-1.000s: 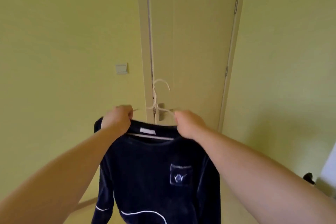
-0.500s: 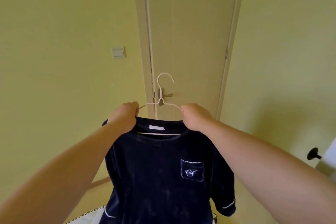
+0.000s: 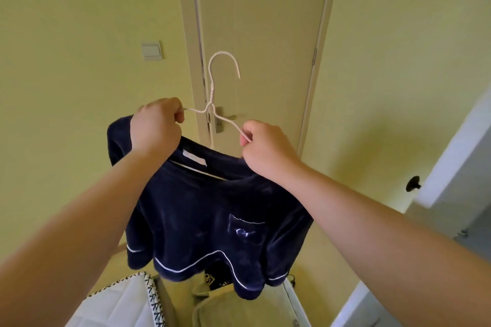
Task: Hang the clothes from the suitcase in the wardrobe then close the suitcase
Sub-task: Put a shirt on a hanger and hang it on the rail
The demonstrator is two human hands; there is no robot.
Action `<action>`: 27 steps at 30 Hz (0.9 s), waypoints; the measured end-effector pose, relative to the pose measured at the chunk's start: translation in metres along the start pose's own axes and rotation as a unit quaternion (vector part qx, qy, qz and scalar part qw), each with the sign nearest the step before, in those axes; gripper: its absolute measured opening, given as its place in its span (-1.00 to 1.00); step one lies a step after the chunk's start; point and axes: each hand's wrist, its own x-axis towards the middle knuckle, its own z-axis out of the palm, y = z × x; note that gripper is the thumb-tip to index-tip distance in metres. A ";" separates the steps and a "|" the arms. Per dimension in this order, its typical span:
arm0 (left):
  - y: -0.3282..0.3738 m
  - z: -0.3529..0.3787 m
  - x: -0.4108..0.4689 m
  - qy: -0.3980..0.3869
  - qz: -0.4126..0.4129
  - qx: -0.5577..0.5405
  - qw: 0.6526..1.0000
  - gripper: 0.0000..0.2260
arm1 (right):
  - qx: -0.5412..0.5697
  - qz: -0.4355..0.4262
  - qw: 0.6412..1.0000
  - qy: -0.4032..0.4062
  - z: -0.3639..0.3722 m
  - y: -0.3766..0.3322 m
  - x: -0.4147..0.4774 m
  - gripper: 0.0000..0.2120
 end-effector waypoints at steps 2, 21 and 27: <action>0.011 -0.016 -0.008 0.035 0.008 -0.009 0.999 -0.67 | 0.028 -0.008 1.000 -0.004 -0.010 -0.009 -0.021 -0.80; 0.262 -0.130 -0.132 -0.210 0.156 -0.119 0.958 -0.51 | 0.047 0.030 0.998 0.004 -0.209 0.092 -0.239 -0.79; 0.357 -0.088 -0.189 -0.582 -0.005 -0.347 0.735 -0.86 | -0.029 0.129 0.991 0.016 -0.253 0.192 -0.290 -0.75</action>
